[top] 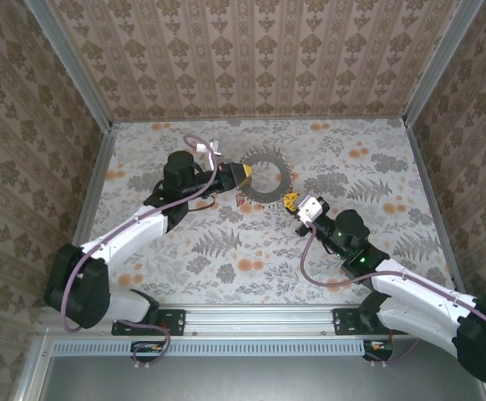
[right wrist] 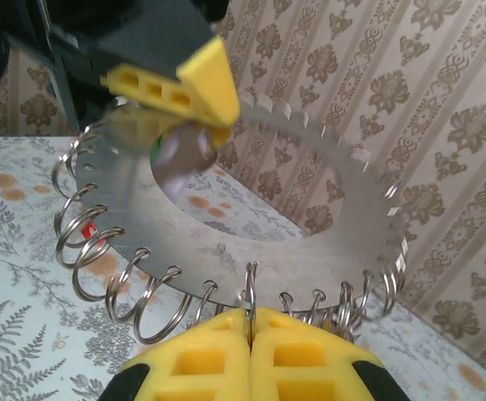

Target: Put the keys on the keyring

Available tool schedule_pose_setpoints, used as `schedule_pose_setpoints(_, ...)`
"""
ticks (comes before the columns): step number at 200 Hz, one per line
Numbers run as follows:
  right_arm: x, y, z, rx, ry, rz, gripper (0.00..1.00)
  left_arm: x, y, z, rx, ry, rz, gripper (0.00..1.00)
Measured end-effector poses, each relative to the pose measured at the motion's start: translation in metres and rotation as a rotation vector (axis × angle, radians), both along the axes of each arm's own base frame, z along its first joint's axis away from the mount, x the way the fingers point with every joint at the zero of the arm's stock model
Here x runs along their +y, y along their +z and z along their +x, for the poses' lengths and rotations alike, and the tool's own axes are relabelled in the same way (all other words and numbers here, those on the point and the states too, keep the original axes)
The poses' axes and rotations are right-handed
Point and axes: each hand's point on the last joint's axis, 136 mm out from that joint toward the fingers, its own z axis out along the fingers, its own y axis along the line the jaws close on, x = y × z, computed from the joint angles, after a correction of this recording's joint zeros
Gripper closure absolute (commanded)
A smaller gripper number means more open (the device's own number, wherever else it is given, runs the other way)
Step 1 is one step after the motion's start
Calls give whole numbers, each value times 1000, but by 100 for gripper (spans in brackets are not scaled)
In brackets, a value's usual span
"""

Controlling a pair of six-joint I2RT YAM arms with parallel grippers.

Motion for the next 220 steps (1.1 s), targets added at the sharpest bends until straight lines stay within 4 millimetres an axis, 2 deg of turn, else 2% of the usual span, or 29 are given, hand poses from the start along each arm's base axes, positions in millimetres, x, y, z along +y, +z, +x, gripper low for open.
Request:
schedule_pose_setpoints(15,-1,1,3,26,1,12,100,3,-20,4,66,36,6,64)
schedule_pose_setpoints(39,-4,-5,10,80,-2,16,100,3,-45,5,149,64,17,61)
schedule_pose_setpoints(81,-9,-23,24,201,-8,0,100,1,-69,2,196,87,43,56)
schedule_pose_setpoints(100,-13,-34,29,263,-13,-21,100,-1,-84,-2,213,88,57,53)
schedule_pose_setpoints(135,-20,-56,35,364,-17,-71,100,0,-129,-10,280,101,106,50)
schedule_pose_setpoints(151,-24,-68,36,413,-14,-98,100,2,-143,-13,296,112,126,49)
schedule_pose_setpoints(175,-26,-80,36,459,-1,-145,100,5,-151,-13,294,129,131,48)
schedule_pose_setpoints(220,-19,-84,30,424,51,-302,100,13,-153,-13,254,163,137,49)
